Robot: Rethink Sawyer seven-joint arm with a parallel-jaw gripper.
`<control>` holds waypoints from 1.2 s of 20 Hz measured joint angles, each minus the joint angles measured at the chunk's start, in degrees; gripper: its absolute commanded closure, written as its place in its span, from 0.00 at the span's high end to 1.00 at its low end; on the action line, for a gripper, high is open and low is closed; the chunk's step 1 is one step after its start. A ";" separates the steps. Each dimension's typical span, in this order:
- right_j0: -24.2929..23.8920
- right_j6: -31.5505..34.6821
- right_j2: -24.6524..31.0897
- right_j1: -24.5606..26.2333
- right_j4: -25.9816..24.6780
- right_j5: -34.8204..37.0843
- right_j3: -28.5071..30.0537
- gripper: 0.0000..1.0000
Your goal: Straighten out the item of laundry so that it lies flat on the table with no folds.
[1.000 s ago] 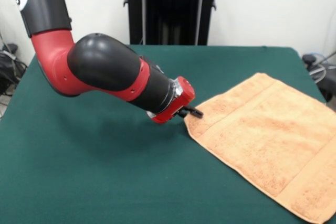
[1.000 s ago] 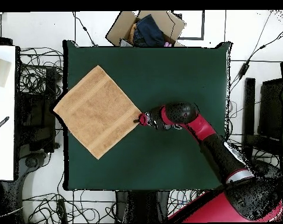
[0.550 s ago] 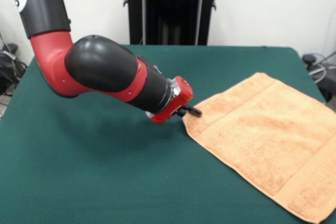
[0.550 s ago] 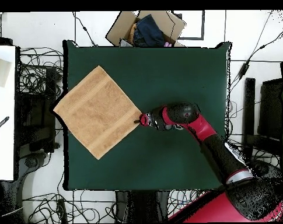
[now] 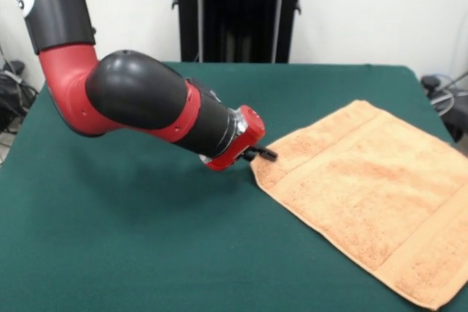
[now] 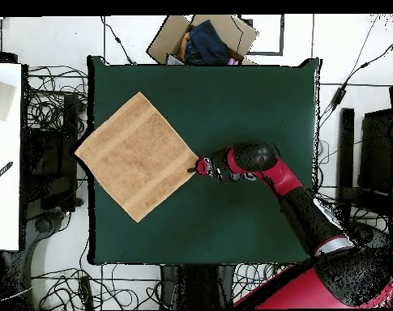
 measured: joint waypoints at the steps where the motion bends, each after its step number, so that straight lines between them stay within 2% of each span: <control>1: 0.01 0.00 0.00 0.04 -0.17 0.54 -0.29 0.00; 24: 0.00 -0.01 -0.01 0.78 -1.70 7.72 -5.04 0.00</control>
